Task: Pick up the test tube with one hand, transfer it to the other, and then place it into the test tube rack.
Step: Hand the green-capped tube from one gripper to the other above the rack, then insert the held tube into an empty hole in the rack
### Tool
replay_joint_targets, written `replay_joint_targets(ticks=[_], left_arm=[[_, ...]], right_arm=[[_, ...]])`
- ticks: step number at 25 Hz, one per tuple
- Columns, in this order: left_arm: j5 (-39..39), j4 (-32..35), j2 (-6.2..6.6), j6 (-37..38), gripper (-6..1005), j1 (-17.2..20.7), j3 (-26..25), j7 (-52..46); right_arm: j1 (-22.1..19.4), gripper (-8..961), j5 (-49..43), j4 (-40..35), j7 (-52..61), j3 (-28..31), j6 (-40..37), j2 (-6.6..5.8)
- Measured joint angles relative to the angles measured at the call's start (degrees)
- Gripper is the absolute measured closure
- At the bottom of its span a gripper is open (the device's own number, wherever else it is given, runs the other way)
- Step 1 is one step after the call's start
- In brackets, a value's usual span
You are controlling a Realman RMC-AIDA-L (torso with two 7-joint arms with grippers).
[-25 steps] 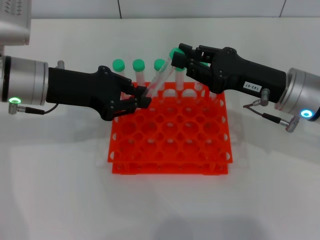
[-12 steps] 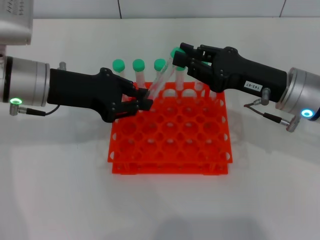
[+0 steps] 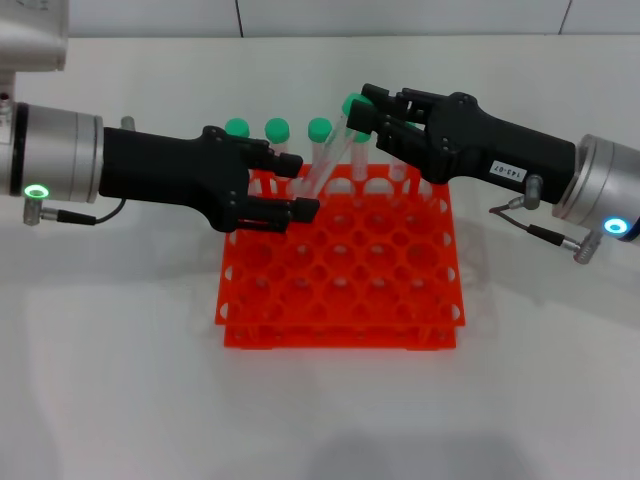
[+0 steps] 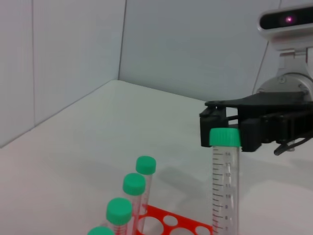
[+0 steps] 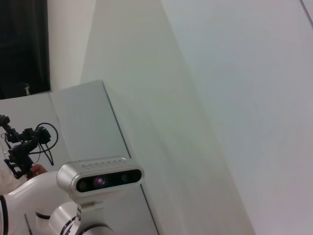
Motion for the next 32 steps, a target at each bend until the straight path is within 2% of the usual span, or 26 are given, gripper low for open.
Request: replay_joint_targets(ticks=[3,7,13,19,25,26,27,32], left_arm=[[0.01,1.2,0.14,0.13,399,0.13,-0.06,-1.5],[0.49,6.4,0.27,1.38,265,1.16,0.29,-6.65],[0.66,19.59,0.36,5.65,103,4.66,0.08,-16.56],[1.14,35.76,0.08,8.92,104,9.98,-0.01,-26.18],[1.08,46.93,-2.71,10.28,105,16.9,-0.02,-27.66],[-0.21,49.47,-3.21,10.11,105,20.32,0.04,-26.69],[-0.21,49.47,-3.21,10.11,106,20.32,0.04,-26.69],[-4.67,51.15,-3.38,9.45,106,27.71,-0.74,-23.02]], right_arm=[[-0.07,696,0.02,0.0,0.0,0.01,-0.05,-0.12],[-0.09,696,0.03,0.0,0.0,0.01,-0.31,-0.4],[-0.08,696,-0.39,0.0,-0.05,0.01,-0.68,-0.76],[-0.08,696,-0.61,0.0,-0.47,0.01,-0.83,-1.28],[0.31,696,-2.01,-0.59,-0.65,0.03,-0.93,-2.27],[0.66,696,-2.47,-0.67,-0.62,0.05,-1.0,-2.42],[1.06,696,-2.89,-0.72,-0.52,0.06,-1.01,-2.56],[2.45,696,-3.62,-1.31,-0.22,0.09,-1.04,-3.19]])
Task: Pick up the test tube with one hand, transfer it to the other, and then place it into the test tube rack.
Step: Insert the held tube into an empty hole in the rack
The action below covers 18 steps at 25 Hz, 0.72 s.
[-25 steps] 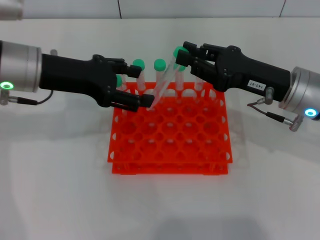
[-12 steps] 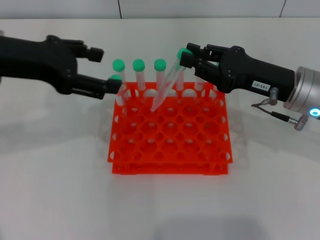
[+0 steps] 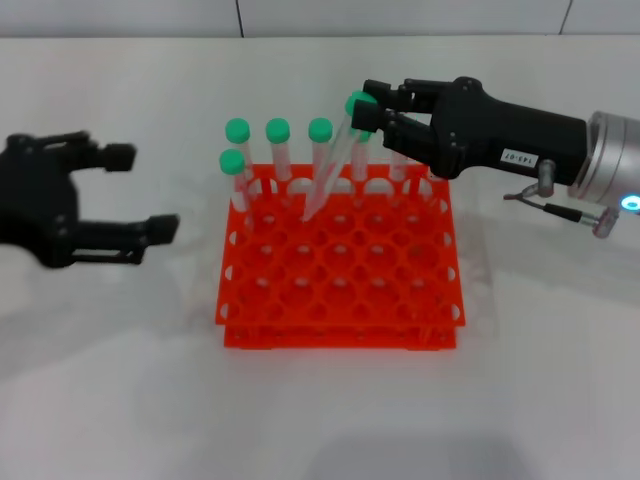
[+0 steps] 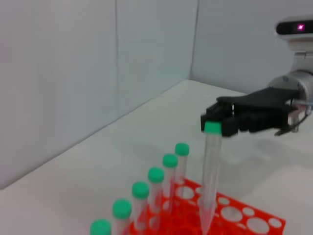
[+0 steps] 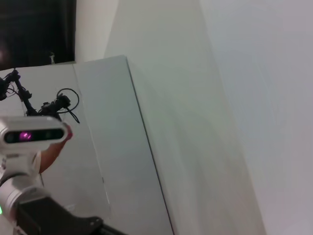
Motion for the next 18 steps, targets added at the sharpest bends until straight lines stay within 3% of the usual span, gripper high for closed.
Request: replay_joint_targets(ticks=[4,8,13,18], left_arm=[[-4.39,-0.65,-0.23,-0.69,107,5.82,-1.75,5.52],[-9.19,-5.61,-0.3,-0.51,107,9.76,-4.16,13.27],[-10.3,-15.79,-0.2,0.25,107,10.81,-7.27,22.5],[-9.79,-24.53,0.02,2.56,108,10.36,-13.49,30.33]], right_arm=[[1.07,696,-0.02,-0.24,0.08,0.01,0.01,-0.43],[2.34,696,-0.59,-0.69,0.81,0.0,0.09,-0.75],[2.87,697,-5.73,-4.66,3.76,1.47,2.32,-0.91],[3.98,697,-14.48,-8.86,7.37,5.8,4.7,0.48]])
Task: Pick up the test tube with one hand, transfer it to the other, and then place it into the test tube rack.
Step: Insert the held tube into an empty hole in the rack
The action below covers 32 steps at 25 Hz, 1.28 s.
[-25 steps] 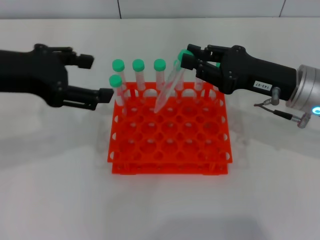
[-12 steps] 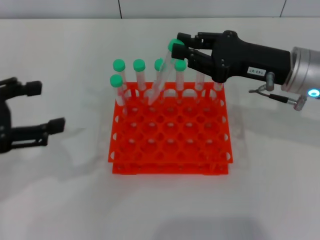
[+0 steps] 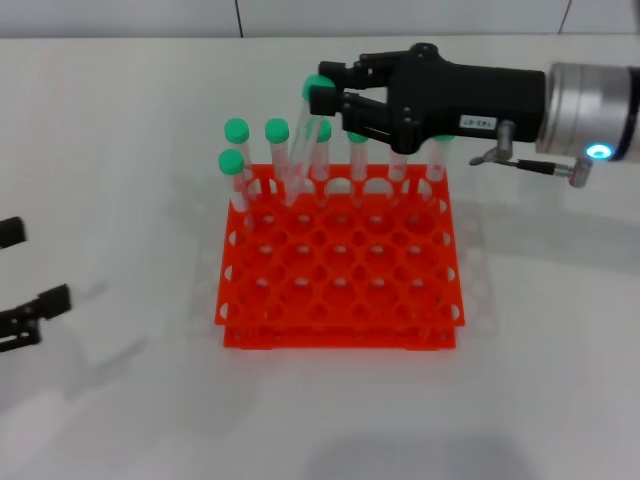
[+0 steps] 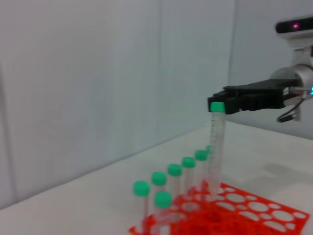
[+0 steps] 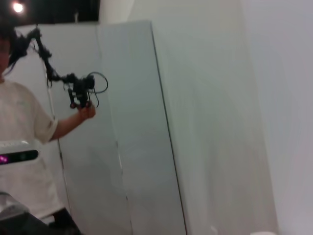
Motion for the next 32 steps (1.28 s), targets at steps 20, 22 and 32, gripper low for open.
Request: replay_joint_targets(ticks=[20,22,32], left_arm=[[9.38,-13.64,0.75,1.06,109,-5.68,-13.0,6.61],[9.52,-13.65,0.76,1.05,109,-5.91,-13.32,6.44],[9.58,-13.8,0.68,1.06,108,-6.64,-14.6,6.25]], right_arm=[[8.34,697,-13.73,-1.78,3.82,1.93,4.94,1.77],[8.76,697,-14.62,-1.78,3.82,1.93,5.87,1.8],[10.04,697,-17.25,-1.78,3.79,2.04,8.73,1.78]])
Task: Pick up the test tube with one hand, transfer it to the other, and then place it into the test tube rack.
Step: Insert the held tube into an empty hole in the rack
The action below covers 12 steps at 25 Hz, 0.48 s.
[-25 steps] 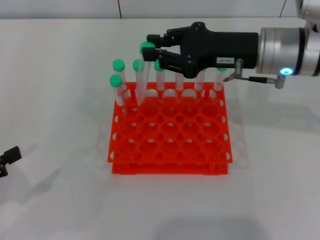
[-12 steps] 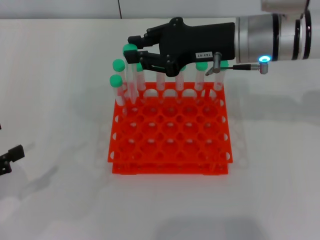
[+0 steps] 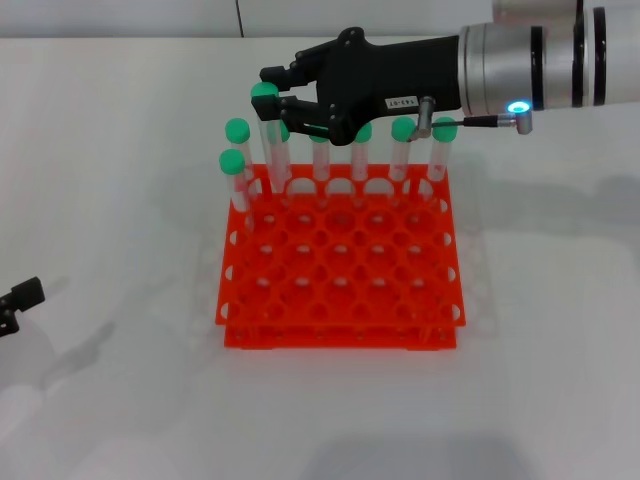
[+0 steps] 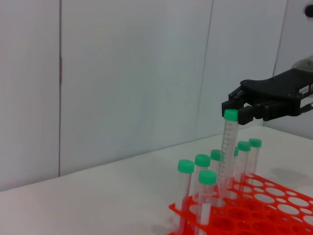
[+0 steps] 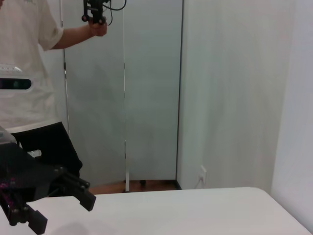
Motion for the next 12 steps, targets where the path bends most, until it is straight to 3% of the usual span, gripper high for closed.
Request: replay_joint_targets(ticks=[12], left_arm=[[0.2,0.0,0.07,0.0,107,-0.28,-0.1,-0.19]], right_arm=[[0.93,694,-1.05,0.33,0.23,-0.67,1.33,0.16]])
